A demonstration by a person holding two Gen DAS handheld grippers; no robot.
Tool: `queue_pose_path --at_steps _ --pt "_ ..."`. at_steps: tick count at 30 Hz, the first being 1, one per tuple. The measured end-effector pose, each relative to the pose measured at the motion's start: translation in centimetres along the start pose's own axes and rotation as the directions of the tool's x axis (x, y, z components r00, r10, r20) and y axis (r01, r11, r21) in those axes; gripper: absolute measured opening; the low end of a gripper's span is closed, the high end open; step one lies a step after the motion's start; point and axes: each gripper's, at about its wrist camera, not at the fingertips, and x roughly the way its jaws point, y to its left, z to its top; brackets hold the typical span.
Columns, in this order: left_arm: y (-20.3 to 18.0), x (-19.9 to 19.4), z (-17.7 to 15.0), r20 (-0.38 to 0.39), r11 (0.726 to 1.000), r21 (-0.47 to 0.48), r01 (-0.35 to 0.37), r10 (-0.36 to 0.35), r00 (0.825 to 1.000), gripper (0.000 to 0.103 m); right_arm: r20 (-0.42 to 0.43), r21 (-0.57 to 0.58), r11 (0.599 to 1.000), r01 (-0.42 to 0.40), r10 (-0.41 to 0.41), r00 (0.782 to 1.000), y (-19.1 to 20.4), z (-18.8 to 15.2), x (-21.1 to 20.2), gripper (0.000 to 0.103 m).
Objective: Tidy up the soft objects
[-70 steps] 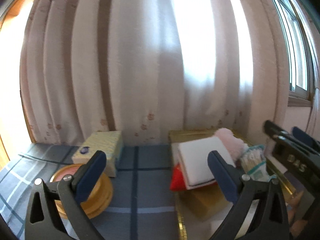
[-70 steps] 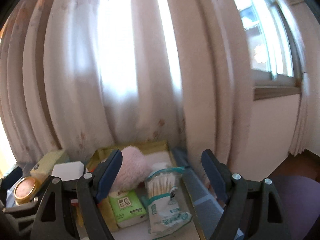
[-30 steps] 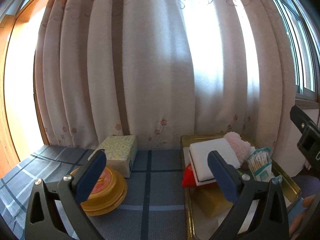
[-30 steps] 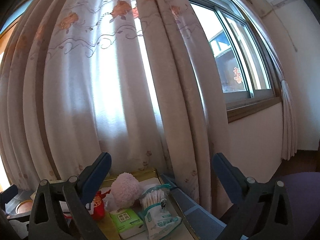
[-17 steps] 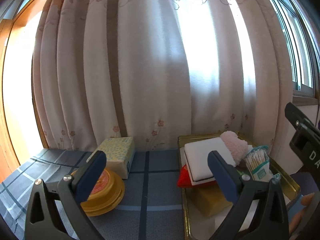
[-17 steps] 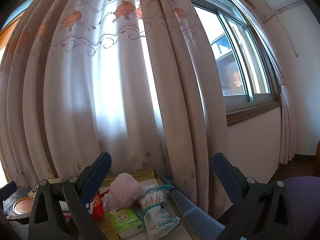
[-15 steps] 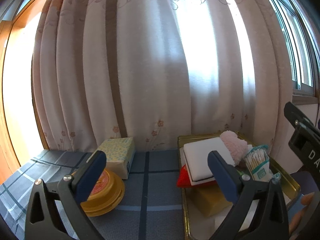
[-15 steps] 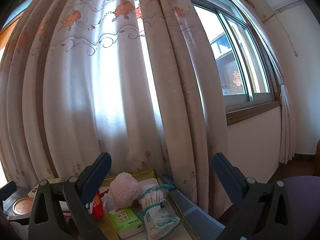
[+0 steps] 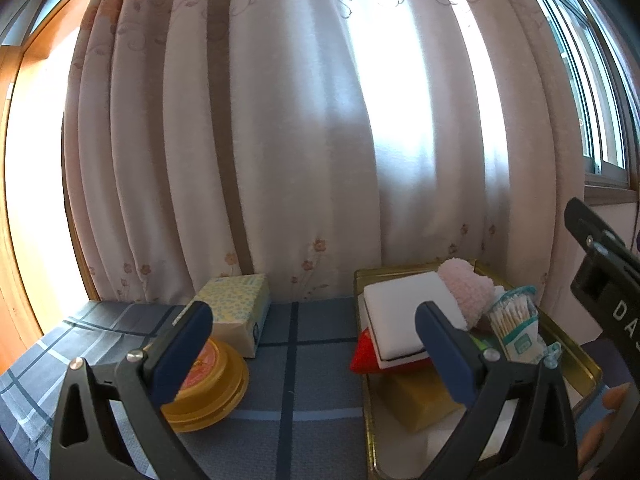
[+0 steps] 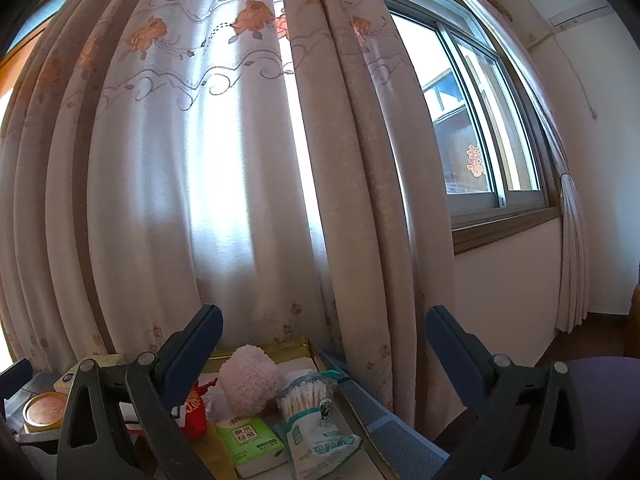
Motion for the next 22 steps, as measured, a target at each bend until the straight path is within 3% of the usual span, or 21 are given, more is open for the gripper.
queue_pose_path --at_steps 7,14,22 --pt "0.09 -0.01 -0.03 -0.007 1.000 -0.005 0.003 -0.003 1.000 0.103 0.010 -0.009 1.000 0.000 0.000 1.000 0.22 0.01 -0.18 0.102" --pt "0.58 0.47 -0.19 -0.030 0.996 -0.046 0.073 -0.074 0.997 0.103 0.007 -0.010 1.000 -0.001 0.001 1.000 0.14 -0.01 -0.11 0.102" --pt "0.36 0.53 -0.20 -0.027 0.997 -0.034 0.065 -0.066 0.997 0.103 0.007 -0.010 1.000 -0.001 0.001 1.000 0.15 -0.01 -0.09 0.102"
